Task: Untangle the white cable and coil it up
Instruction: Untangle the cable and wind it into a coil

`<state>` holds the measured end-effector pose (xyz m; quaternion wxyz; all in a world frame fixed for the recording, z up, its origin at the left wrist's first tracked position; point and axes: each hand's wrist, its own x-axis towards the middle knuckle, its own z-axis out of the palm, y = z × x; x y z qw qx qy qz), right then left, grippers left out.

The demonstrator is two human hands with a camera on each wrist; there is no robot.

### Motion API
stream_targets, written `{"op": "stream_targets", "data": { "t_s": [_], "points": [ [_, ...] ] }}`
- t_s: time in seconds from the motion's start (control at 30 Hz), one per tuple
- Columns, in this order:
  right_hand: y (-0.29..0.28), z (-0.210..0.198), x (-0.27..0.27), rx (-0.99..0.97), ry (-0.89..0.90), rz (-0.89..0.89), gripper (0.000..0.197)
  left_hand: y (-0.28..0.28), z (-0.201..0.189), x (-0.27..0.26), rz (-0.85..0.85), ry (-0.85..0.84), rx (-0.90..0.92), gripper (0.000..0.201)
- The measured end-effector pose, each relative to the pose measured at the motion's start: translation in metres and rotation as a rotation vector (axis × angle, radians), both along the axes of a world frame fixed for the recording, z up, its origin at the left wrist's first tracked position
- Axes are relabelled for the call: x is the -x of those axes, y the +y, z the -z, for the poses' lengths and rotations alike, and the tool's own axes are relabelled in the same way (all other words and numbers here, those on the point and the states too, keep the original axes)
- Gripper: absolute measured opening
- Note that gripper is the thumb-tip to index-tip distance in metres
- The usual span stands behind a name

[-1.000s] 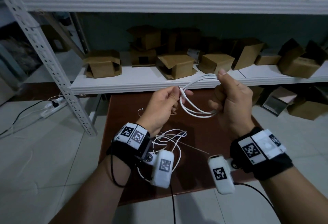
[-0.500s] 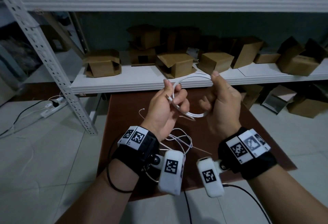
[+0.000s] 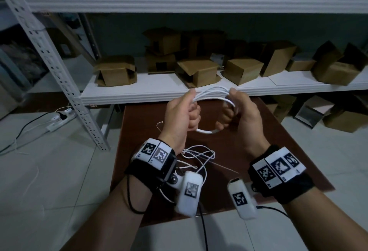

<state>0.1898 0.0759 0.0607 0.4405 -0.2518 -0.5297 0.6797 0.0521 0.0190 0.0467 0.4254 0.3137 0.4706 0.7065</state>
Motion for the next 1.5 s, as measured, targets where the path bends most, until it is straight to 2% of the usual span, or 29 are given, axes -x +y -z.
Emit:
{"op": "stream_targets", "data": {
  "t_s": [0.07, 0.17, 0.27, 0.33, 0.43, 0.47, 0.53, 0.6, 0.73, 0.8, 0.87, 0.97, 1.03, 1.2, 1.27, 1.5],
  "points": [
    [-0.001, -0.003, -0.004, -0.121, -0.153, -0.055, 0.051, 0.002, 0.003, 0.0, -0.045, 0.135, 0.024, 0.047],
    [0.003, -0.007, -0.011, -0.242, -0.273, -0.122, 0.054, 0.004, 0.006, 0.001, -0.098, 0.333, 0.021, 0.045],
    [0.012, -0.007, -0.018, -0.422, -0.408, -0.12, 0.036, 0.003, 0.008, 0.0, -0.137, 0.525, 0.019, 0.049],
    [0.017, -0.008, -0.021, -0.47, -0.482, -0.151, 0.026, 0.002, 0.01, 0.0, -0.138, 0.616, 0.031, 0.051],
    [0.019, -0.01, -0.021, -0.629, -0.713, -0.187, 0.044, 0.001, 0.012, -0.001, -0.105, 0.734, 0.058, 0.056],
    [0.017, -0.01, -0.019, -0.721, -0.792, -0.182, 0.042, -0.001, 0.012, -0.002, -0.1, 0.781, 0.071, 0.061],
    [0.017, -0.006, -0.015, -0.887, -0.902, -0.161, 0.026, -0.004, 0.01, -0.006, -0.072, 0.839, 0.09, 0.068],
    [0.018, -0.003, -0.013, -0.917, -0.97, -0.173, 0.012, -0.006, 0.01, -0.008, -0.036, 0.805, 0.093, 0.07],
    [0.016, -0.003, -0.015, -0.868, -0.967, -0.292, 0.023, -0.004, 0.01, -0.007, 0.017, 0.606, 0.104, 0.121],
    [0.013, -0.005, -0.015, -0.865, -0.949, -0.295, 0.027, -0.005, 0.009, -0.009, 0.05, 0.516, 0.065, 0.134],
    [0.011, -0.007, -0.013, -0.881, -0.947, -0.257, 0.033, -0.006, 0.008, -0.011, 0.049, 0.564, 0.05, 0.133],
    [0.007, -0.009, -0.012, -0.97, -0.989, -0.191, 0.038, -0.009, 0.01, -0.013, 0.066, 0.689, 0.038, 0.12],
    [0.006, -0.007, -0.011, -1.029, -1.003, -0.176, 0.031, -0.011, 0.008, -0.014, 0.078, 0.723, 0.043, 0.114],
    [0.009, 0.002, -0.014, -1.172, -1.039, -0.216, 0.007, -0.01, 0.01, -0.011, 0.154, 0.688, 0.074, 0.117],
    [0.01, 0.003, -0.014, -1.194, -1.016, -0.218, 0.008, -0.012, 0.01, -0.011, 0.184, 0.695, 0.108, 0.12],
    [0.01, 0.005, -0.015, -1.022, -0.812, -0.256, 0.021, -0.015, 0.003, -0.006, 0.246, 0.754, 0.169, 0.134]
  ]
}}
